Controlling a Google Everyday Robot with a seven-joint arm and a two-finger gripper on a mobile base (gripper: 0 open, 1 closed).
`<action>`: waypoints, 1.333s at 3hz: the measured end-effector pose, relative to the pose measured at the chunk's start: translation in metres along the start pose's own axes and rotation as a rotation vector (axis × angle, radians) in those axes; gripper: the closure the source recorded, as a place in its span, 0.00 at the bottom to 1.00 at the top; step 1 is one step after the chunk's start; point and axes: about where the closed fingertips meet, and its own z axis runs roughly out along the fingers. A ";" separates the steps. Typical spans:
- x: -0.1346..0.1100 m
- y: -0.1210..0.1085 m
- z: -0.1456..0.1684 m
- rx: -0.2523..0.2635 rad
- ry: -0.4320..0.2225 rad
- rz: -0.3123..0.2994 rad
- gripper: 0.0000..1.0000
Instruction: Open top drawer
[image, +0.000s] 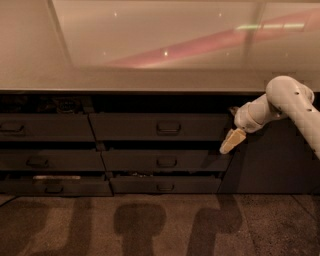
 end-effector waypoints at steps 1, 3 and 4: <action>0.000 0.000 0.000 0.000 0.000 0.000 0.19; 0.000 0.000 0.000 0.000 0.000 0.000 0.66; 0.000 0.000 0.000 0.000 0.000 0.000 0.87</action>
Offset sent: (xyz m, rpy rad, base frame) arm 0.0000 0.0000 0.0000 0.0000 0.0000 0.0000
